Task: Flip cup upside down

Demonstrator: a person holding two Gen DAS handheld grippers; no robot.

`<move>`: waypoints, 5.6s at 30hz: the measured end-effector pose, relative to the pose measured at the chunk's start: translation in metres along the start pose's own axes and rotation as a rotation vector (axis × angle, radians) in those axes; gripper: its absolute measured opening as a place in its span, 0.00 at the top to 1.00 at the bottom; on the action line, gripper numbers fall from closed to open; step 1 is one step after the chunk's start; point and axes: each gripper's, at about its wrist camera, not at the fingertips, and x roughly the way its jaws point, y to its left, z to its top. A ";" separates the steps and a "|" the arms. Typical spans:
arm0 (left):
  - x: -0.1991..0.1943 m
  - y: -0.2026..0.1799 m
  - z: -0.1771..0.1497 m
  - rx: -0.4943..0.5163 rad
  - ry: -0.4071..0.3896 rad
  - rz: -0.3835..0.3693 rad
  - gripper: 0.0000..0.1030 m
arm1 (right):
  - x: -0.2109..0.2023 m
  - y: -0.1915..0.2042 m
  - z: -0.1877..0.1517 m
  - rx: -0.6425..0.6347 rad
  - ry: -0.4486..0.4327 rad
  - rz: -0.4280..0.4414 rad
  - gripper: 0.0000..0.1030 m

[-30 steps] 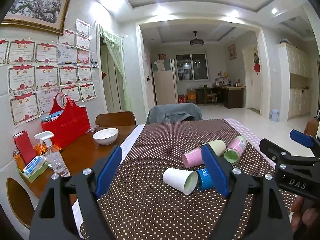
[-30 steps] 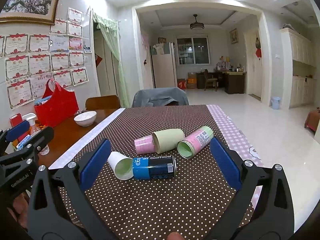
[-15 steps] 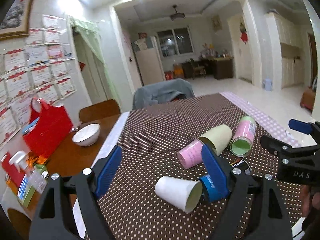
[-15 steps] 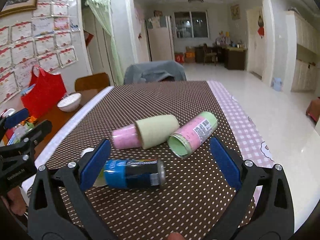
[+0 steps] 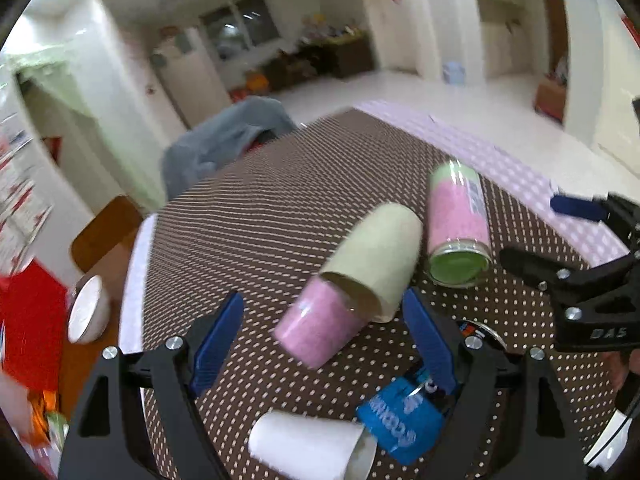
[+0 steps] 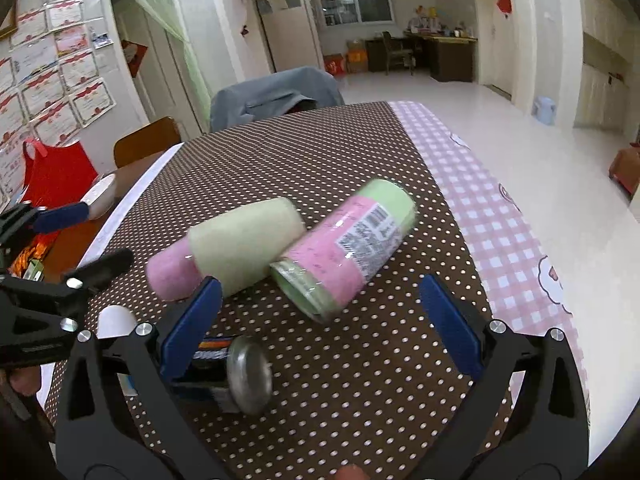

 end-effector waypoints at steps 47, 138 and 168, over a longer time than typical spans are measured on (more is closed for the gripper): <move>0.068 0.035 0.066 -0.117 0.160 -0.226 0.25 | -0.010 -0.039 0.002 0.080 -0.040 -0.023 0.06; -0.148 0.031 -0.213 -0.529 -0.235 0.015 0.26 | -0.102 0.073 -0.119 0.025 0.089 0.167 0.06; -0.098 0.099 -0.200 -0.442 -0.205 0.060 0.26 | -0.036 0.079 -0.122 0.570 0.514 0.078 0.06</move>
